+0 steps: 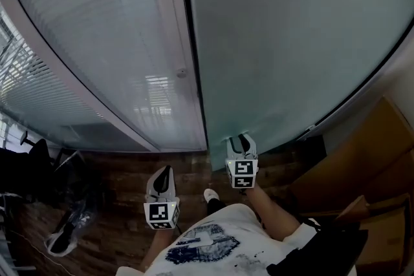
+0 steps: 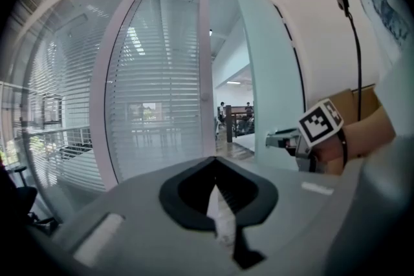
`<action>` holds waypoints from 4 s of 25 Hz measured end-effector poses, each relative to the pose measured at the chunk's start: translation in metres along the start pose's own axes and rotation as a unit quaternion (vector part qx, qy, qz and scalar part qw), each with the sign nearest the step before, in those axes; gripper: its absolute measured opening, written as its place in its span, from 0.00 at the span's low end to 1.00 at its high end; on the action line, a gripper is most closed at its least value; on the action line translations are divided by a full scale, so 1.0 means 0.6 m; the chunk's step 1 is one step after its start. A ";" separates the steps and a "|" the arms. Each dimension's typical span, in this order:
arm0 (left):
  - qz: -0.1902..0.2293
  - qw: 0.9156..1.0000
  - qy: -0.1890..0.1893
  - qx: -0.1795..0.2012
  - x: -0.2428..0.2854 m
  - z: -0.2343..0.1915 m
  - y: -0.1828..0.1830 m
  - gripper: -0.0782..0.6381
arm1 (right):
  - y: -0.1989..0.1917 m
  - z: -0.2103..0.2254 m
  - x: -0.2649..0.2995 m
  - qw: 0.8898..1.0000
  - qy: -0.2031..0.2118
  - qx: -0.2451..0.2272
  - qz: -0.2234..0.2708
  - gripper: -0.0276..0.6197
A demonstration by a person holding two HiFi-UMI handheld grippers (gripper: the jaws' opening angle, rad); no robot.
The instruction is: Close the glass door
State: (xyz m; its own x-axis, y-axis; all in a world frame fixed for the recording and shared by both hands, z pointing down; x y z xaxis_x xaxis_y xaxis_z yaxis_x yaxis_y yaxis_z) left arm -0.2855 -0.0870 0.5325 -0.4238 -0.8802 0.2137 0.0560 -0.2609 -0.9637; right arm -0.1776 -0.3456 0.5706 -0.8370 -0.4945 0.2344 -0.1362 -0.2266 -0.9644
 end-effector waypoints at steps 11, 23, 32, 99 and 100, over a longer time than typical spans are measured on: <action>-0.007 0.999 0.041 0.007 0.056 -0.073 0.013 0.11 | 0.013 -0.002 0.098 1.000 -0.010 0.000 -0.004 0.25; -0.011 0.998 0.060 0.005 0.088 -0.107 0.017 0.11 | 0.037 -0.001 0.164 1.000 -0.012 0.007 0.002 0.25; -0.019 0.997 0.079 -0.001 0.082 -0.122 0.004 0.11 | 0.043 0.002 0.187 1.000 -0.013 0.006 0.003 0.25; -0.042 0.995 0.088 -0.006 0.161 -0.163 0.004 0.11 | 0.084 0.032 0.348 1.000 -0.016 0.002 0.018 0.23; -0.042 0.995 0.088 -0.006 0.162 -0.164 0.004 0.11 | 0.084 0.032 0.349 1.000 -0.018 0.001 0.020 0.23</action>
State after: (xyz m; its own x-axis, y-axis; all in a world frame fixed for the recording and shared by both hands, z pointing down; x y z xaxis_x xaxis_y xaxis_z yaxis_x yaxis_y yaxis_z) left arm -0.4152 -0.1343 0.5352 -0.5776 -0.7724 0.2643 0.0035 -0.3261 -0.9453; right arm -0.3496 -0.4765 0.5731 -0.8222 -0.5329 0.2001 -0.1020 -0.2079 -0.9728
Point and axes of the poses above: the fingertips, and each gripper's own axes: x forward along the fingers, z to its right, y out of its top, the point moved 8 cm from there along -x, backward along the fingers, and after that the axes turned 8 degrees about x, right-handed, at the moved point
